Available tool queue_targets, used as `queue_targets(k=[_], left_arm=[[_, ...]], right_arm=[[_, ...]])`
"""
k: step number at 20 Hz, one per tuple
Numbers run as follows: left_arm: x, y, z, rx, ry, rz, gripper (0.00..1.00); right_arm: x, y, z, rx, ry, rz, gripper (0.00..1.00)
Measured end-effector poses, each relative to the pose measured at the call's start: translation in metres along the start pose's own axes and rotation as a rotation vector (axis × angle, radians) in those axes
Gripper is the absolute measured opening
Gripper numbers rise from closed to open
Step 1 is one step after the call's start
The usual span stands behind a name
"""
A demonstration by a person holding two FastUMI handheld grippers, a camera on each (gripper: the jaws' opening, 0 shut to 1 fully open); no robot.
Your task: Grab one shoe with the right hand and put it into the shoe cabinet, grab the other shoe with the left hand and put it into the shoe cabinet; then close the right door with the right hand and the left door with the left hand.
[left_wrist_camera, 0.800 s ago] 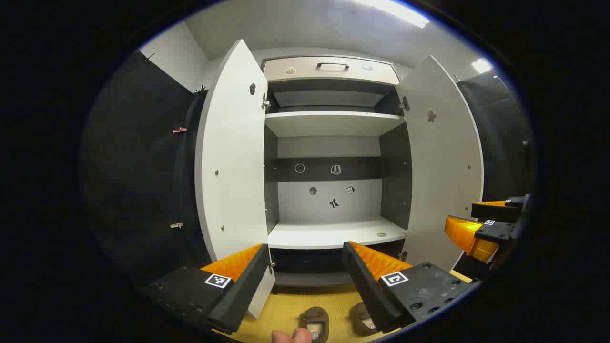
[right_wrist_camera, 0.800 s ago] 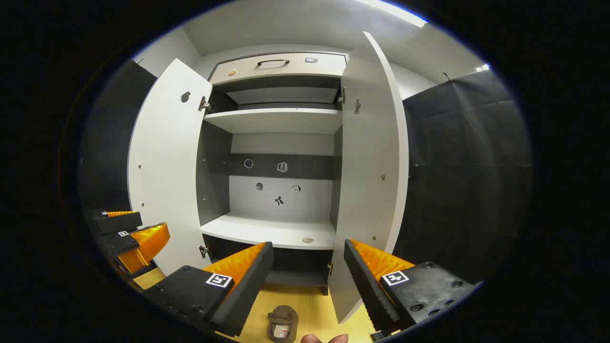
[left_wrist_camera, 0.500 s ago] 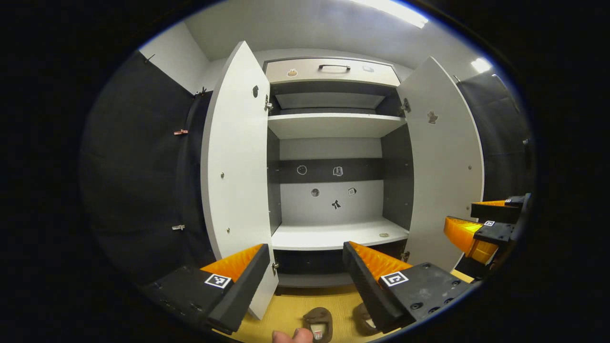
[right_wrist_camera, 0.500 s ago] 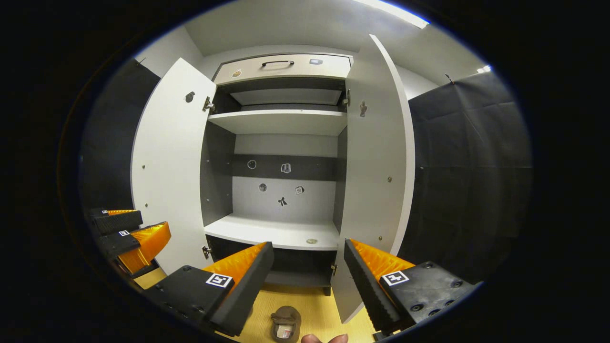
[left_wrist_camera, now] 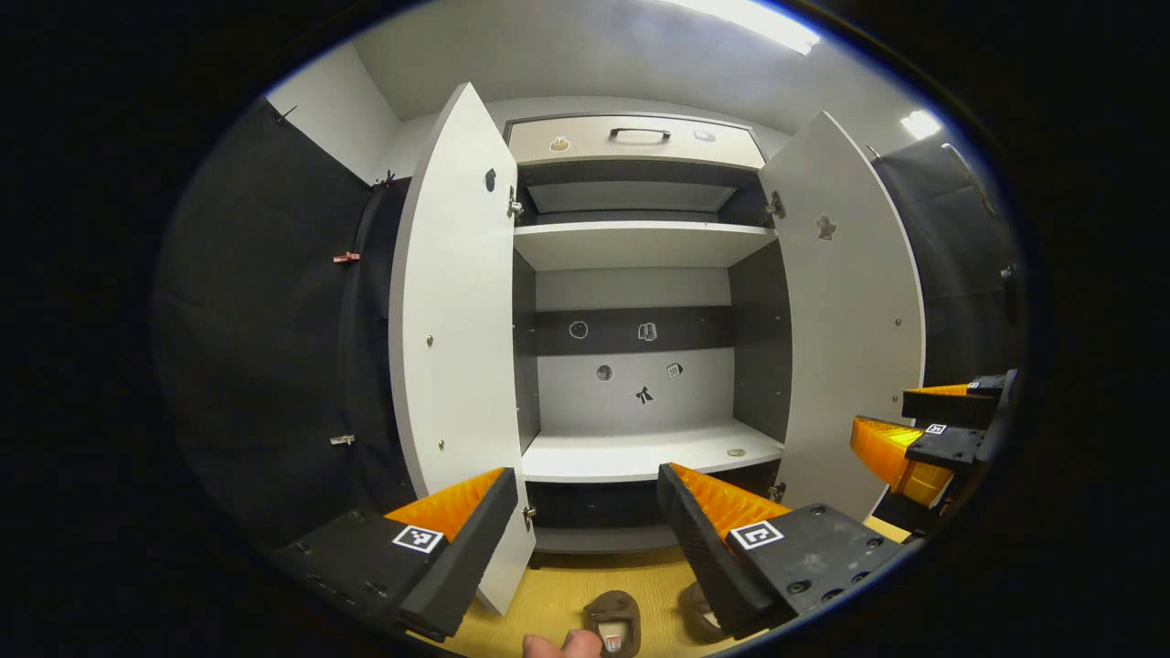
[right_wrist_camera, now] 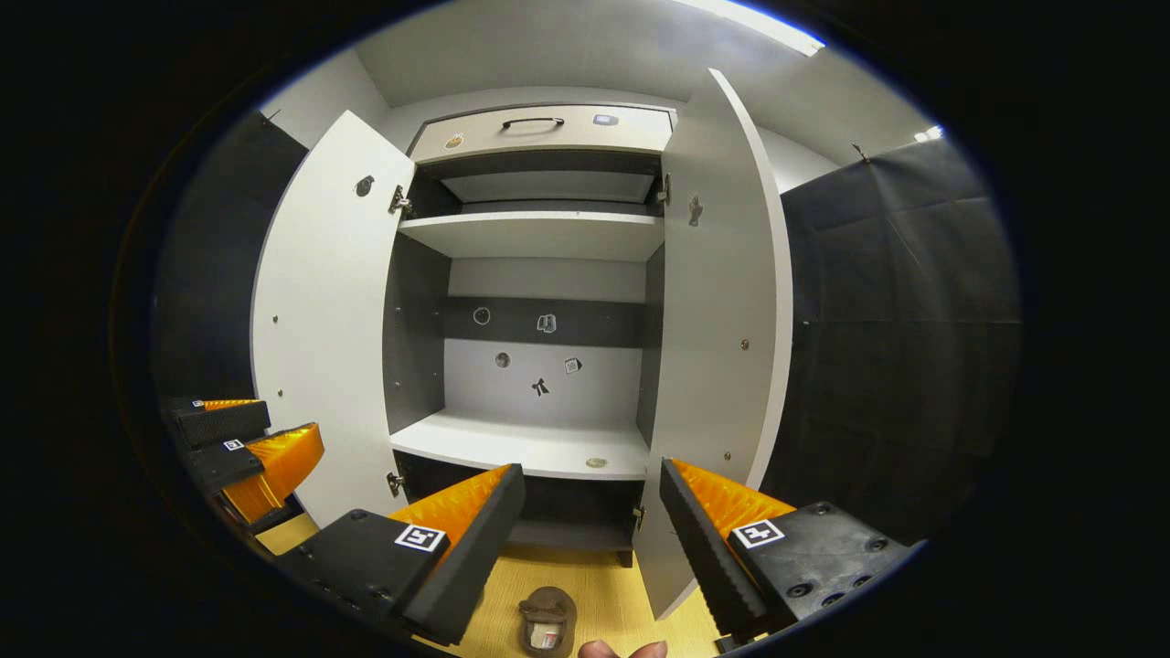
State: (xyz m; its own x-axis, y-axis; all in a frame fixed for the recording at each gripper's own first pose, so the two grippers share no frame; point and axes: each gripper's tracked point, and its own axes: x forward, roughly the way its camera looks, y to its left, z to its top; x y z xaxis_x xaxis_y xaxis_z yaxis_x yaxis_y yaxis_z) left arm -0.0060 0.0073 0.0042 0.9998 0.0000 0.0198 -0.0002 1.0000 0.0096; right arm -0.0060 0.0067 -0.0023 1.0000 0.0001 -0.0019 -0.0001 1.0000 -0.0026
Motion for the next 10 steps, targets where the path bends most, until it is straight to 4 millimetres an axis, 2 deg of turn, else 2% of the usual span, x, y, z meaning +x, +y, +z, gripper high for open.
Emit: queue_targets(k=[2, 5, 8, 10], left_arm=[[-0.002, 0.003, 0.001, 0.003, -0.006, 0.003, 0.98], [-0.004, 0.007, 0.0, 0.002, -0.009, 0.011, 0.98], [-0.007, 0.015, -0.002, 0.003, -0.008, 0.029, 0.99], [-0.011, 0.02, -0.005, 0.005, -0.008, 0.04, 0.98]], right_arm=[[0.0, 0.001, -0.002, 0.009, 0.01, 0.006, 0.95], [-0.001, 0.006, -0.017, 0.013, 0.047, 0.019, 0.98], [-0.004, 0.017, -0.048, 0.021, 0.118, 0.049, 0.95], [-0.007, 0.027, -0.076, 0.03, 0.182, 0.074, 0.98]])
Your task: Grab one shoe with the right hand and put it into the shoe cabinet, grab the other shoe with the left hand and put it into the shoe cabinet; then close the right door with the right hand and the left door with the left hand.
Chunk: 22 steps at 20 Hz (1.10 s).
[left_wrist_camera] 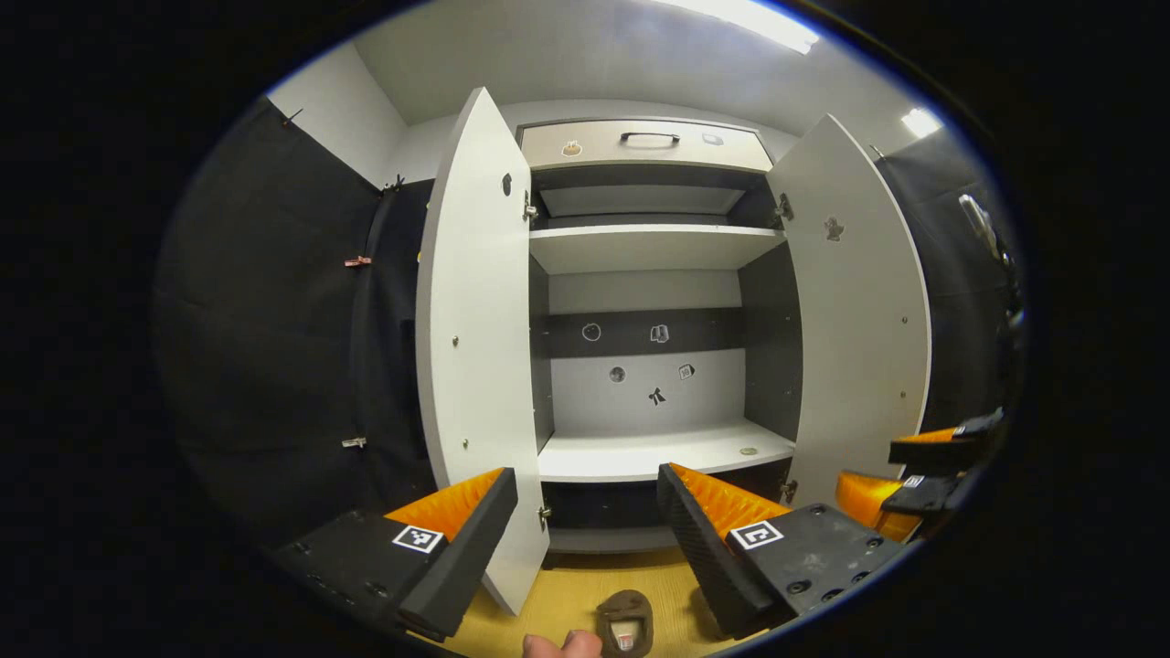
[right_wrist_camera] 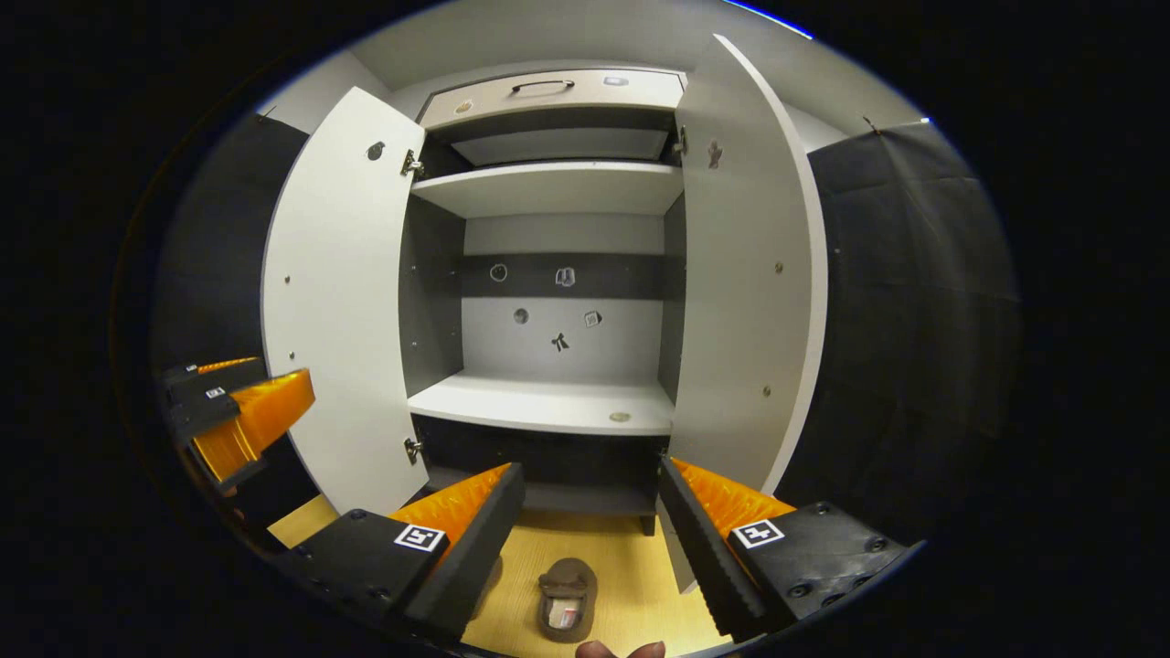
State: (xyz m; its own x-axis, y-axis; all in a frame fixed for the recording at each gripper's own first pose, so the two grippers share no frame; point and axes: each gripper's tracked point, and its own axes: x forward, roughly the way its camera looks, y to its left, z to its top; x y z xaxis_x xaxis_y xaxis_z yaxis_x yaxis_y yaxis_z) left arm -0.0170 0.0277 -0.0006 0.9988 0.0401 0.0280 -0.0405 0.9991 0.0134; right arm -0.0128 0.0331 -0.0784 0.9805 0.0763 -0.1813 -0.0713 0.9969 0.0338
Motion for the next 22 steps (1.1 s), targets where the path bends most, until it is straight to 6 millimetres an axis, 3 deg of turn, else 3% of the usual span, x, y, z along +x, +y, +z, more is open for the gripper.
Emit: queue_targets(k=[9, 15, 22], left_arm=[[-0.016, 0.03, -0.023, 0.018, 0.039, 0.064, 0.98], [-0.014, 0.041, -0.04, 0.001, 0.08, 0.079, 0.98], [-0.002, 0.056, -0.05, -0.012, 0.102, 0.09, 0.98]], right_arm=[[0.014, 0.031, -0.179, 0.008, 0.372, 0.093, 0.99], [0.041, 0.046, -0.253, 0.039, 0.507, 0.104, 0.99], [0.077, 0.051, -0.33, 0.06, 0.633, 0.074, 0.99]])
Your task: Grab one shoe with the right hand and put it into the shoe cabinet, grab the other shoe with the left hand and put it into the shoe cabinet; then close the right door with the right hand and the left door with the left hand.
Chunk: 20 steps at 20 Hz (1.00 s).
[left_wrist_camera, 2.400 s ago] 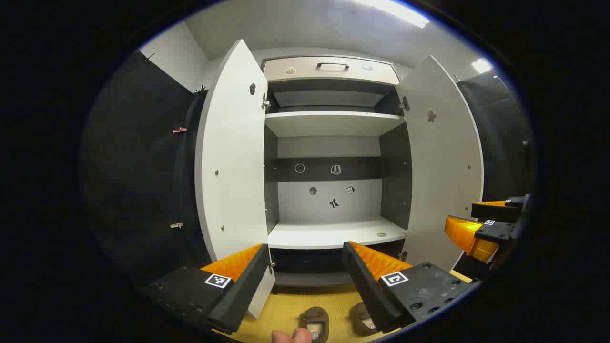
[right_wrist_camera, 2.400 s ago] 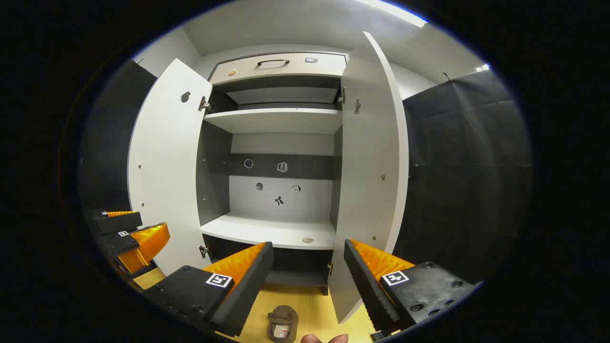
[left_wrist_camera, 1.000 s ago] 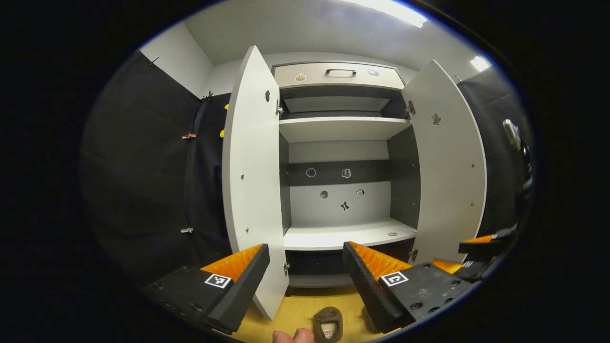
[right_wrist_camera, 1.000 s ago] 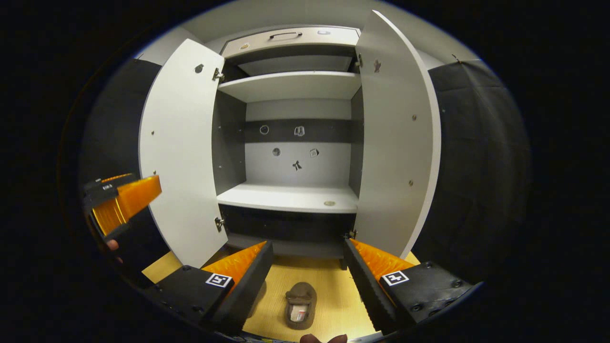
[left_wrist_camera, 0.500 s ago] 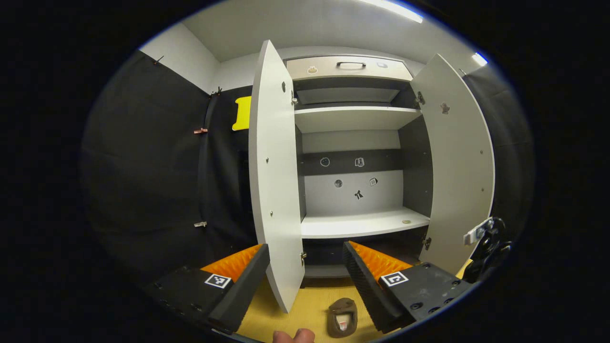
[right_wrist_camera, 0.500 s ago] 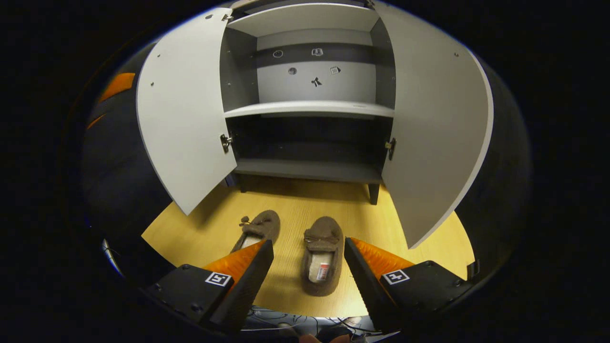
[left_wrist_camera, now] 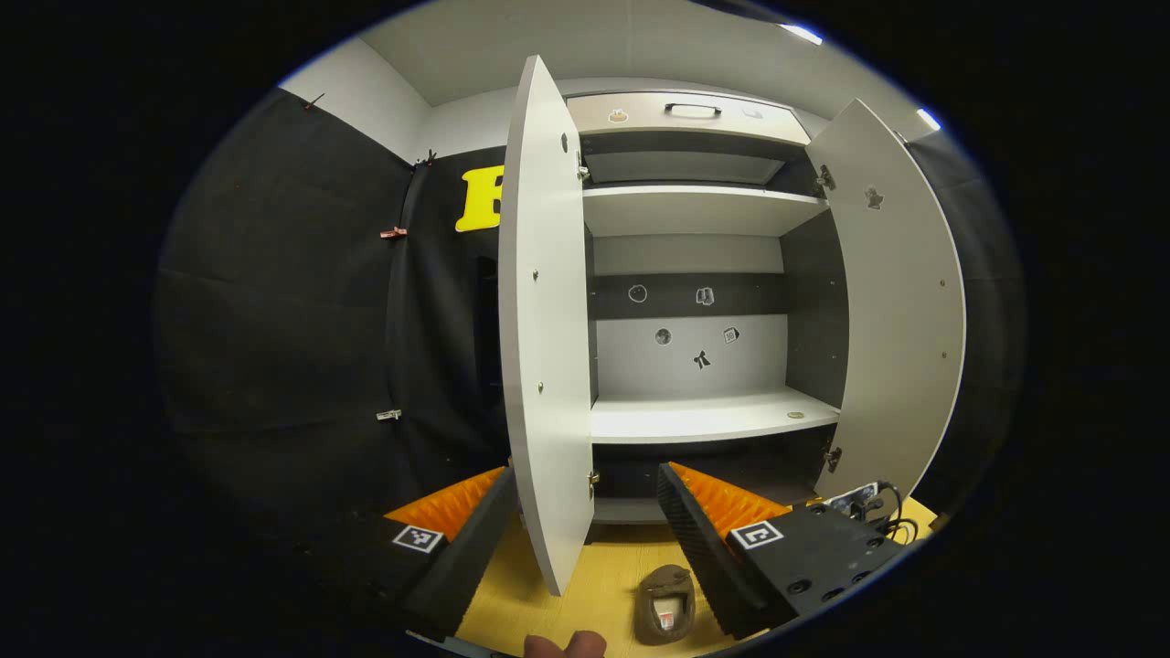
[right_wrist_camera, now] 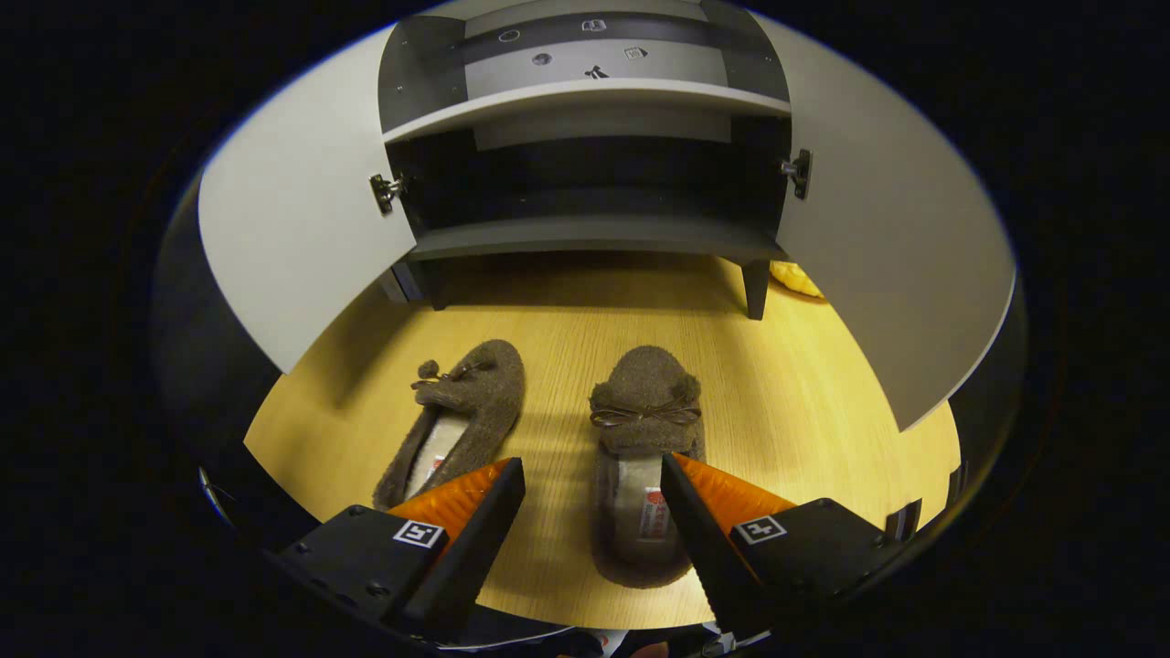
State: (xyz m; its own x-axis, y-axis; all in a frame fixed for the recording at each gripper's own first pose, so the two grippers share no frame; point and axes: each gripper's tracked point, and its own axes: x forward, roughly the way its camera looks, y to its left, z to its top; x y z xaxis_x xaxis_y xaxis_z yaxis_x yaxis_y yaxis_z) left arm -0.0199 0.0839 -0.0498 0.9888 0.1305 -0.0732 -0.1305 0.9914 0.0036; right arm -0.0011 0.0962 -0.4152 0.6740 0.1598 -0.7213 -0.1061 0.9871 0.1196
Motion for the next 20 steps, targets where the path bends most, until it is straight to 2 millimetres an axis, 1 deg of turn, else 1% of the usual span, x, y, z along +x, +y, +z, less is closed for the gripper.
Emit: queue_targets(k=[2, 3, 6, 7, 8, 9, 10, 11, 12, 13, 14, 15, 16, 17, 20], left_arm=[[0.005, 0.005, -0.006, 0.003, 0.013, 0.003, 0.98], [0.007, 0.005, -0.01, 0.008, 0.02, 0.003, 0.98], [0.011, 0.01, -0.015, 0.026, 0.026, 0.002, 0.98], [0.012, 0.011, -0.016, 0.03, 0.028, 0.004, 0.98], [0.013, 0.012, -0.016, 0.03, 0.03, 0.005, 0.98], [0.013, 0.012, -0.017, 0.03, 0.032, 0.004, 0.98], [0.014, 0.012, -0.017, 0.03, 0.032, 0.004, 0.98], [0.014, 0.012, -0.018, 0.031, 0.034, 0.003, 0.98], [0.015, 0.012, -0.018, 0.033, 0.036, 0.002, 0.98], [0.015, 0.011, -0.02, 0.034, 0.036, -0.001, 0.98], [0.015, 0.01, -0.019, 0.034, 0.035, -0.007, 0.98], [0.015, 0.009, -0.019, 0.035, 0.033, -0.011, 0.98], [0.015, 0.007, -0.019, 0.037, 0.032, -0.016, 0.98], [0.015, 0.006, -0.019, 0.037, 0.033, -0.02, 0.98], [0.015, -0.001, -0.019, 0.025, 0.04, -0.038, 0.98]], right_arm=[[0.017, 0.001, -0.009, 0.024, 0.025, -0.003, 0.96], [0.025, 0.001, -0.011, 0.034, 0.026, -0.011, 0.92], [0.047, -0.002, -0.009, 0.034, 0.012, -0.04, 0.83], [0.055, -0.001, -0.008, 0.03, 0.005, -0.047, 0.77], [0.063, -0.003, -0.005, 0.023, -0.006, -0.058, 0.75], [0.065, -0.005, -0.002, 0.023, -0.015, -0.071, 0.73], [0.068, -0.01, 0.0, 0.023, -0.025, -0.095, 0.68], [0.074, -0.017, 0.003, 0.032, -0.035, -0.12, 0.53], [0.076, -0.019, 0.004, 0.061, -0.038, -0.121, 0.43], [0.072, -0.016, 0.005, 0.081, -0.031, -0.109, 0.12], [0.07, -0.016, 0.007, 0.086, -0.038, -0.101, 0.18], [0.067, -0.018, 0.009, 0.087, -0.042, -0.096, 0.18], [0.062, -0.018, 0.013, 0.086, -0.044, -0.094, 0.08], [0.06, -0.018, 0.016, 0.09, -0.049, -0.087, 0.08], [0.038, -0.021, 0.031, 0.124, -0.058, -0.079, 0.08]])
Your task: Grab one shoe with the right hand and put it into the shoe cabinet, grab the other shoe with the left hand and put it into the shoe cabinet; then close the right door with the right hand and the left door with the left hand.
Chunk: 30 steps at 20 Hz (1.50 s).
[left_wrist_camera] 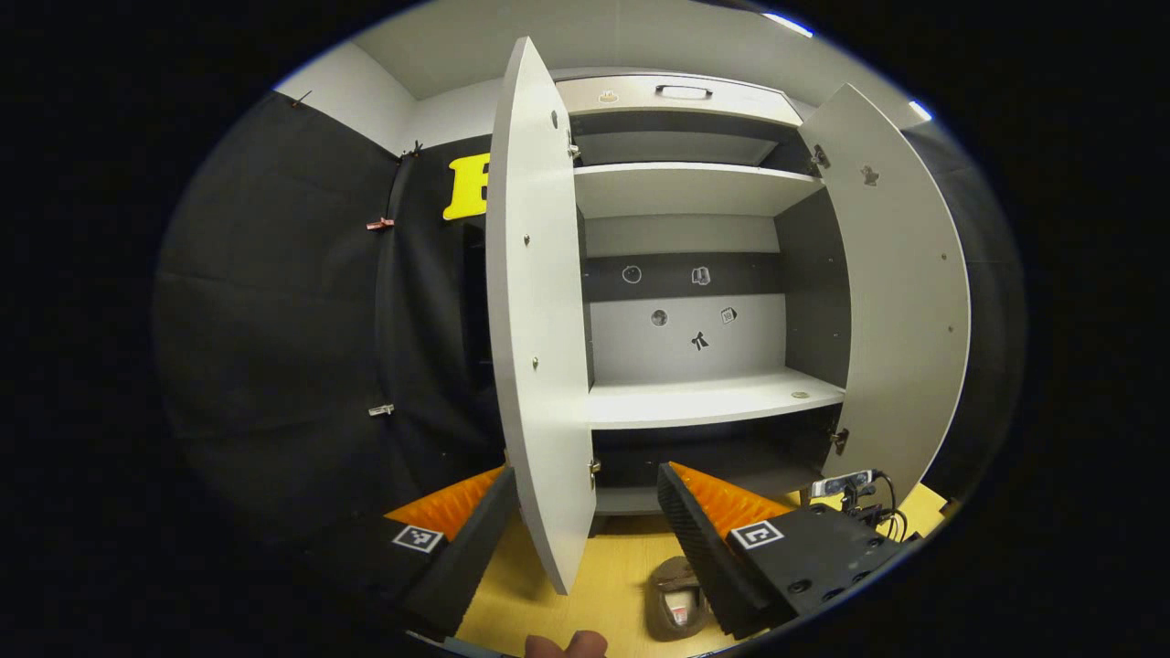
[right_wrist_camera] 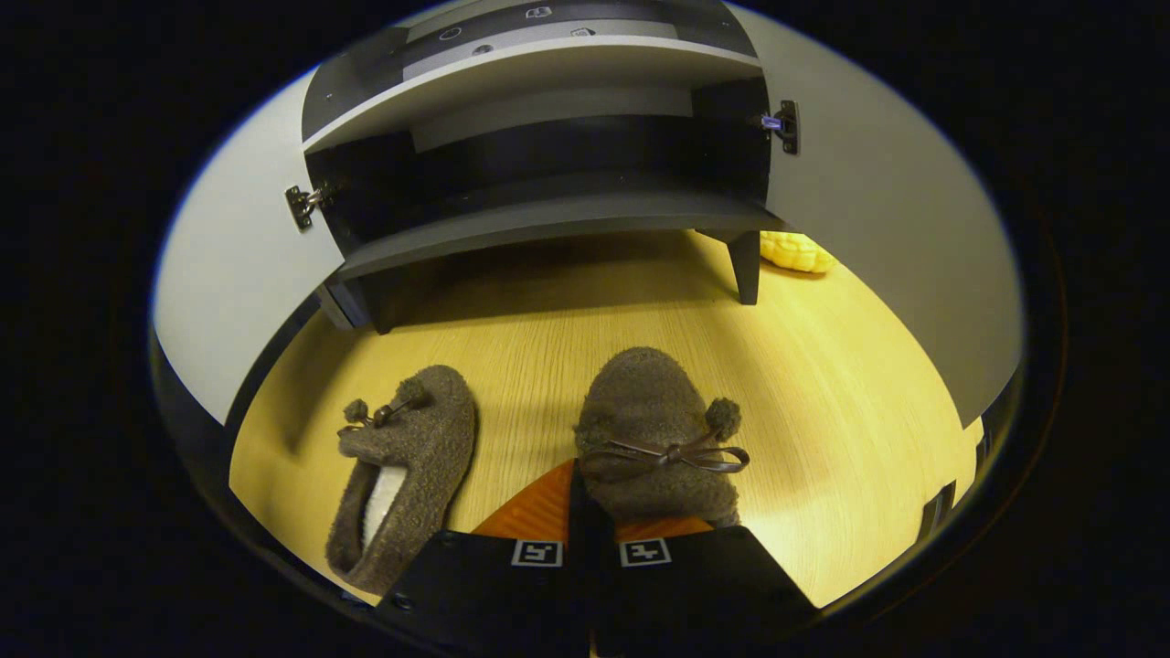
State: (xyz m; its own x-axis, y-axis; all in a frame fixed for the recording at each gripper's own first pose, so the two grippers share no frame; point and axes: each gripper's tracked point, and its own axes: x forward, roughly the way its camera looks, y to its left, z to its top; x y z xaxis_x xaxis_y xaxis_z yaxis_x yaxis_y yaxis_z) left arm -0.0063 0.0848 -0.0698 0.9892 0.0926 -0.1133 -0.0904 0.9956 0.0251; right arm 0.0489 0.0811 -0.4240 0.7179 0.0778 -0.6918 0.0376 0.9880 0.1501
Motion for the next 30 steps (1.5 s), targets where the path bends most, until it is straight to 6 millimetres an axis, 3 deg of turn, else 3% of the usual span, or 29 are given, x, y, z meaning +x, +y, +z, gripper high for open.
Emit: queue_targets(k=[4, 9, 13, 18, 23, 30], left_arm=[[-0.002, -0.007, 0.0, -0.005, 0.002, -0.018, 0.98], [0.0, -0.019, 0.002, -0.01, 0.0, -0.042, 0.99], [0.0, -0.03, 0.002, -0.036, 0.006, -0.064, 0.98], [0.001, -0.041, 0.009, -0.019, -0.01, -0.08, 0.98], [0.002, -0.044, 0.012, -0.012, -0.024, -0.079, 0.98], [0.004, -0.048, 0.019, -0.024, -0.038, -0.081, 0.99]], right_arm=[[-0.041, 0.001, 0.038, 0.019, -0.034, 0.024, 0.08], [-0.092, 0.008, 0.1, 0.025, -0.092, 0.05, 0.08], [-0.124, 0.017, 0.162, 0.018, -0.15, 0.072, 0.08], [-0.144, 0.029, 0.255, -0.018, -0.258, 0.086, 0.08], [-0.143, 0.042, 0.347, -0.02, -0.375, 0.098, 0.08], [-0.092, 0.055, 0.423, -0.065, -0.432, 0.069, 0.08]])
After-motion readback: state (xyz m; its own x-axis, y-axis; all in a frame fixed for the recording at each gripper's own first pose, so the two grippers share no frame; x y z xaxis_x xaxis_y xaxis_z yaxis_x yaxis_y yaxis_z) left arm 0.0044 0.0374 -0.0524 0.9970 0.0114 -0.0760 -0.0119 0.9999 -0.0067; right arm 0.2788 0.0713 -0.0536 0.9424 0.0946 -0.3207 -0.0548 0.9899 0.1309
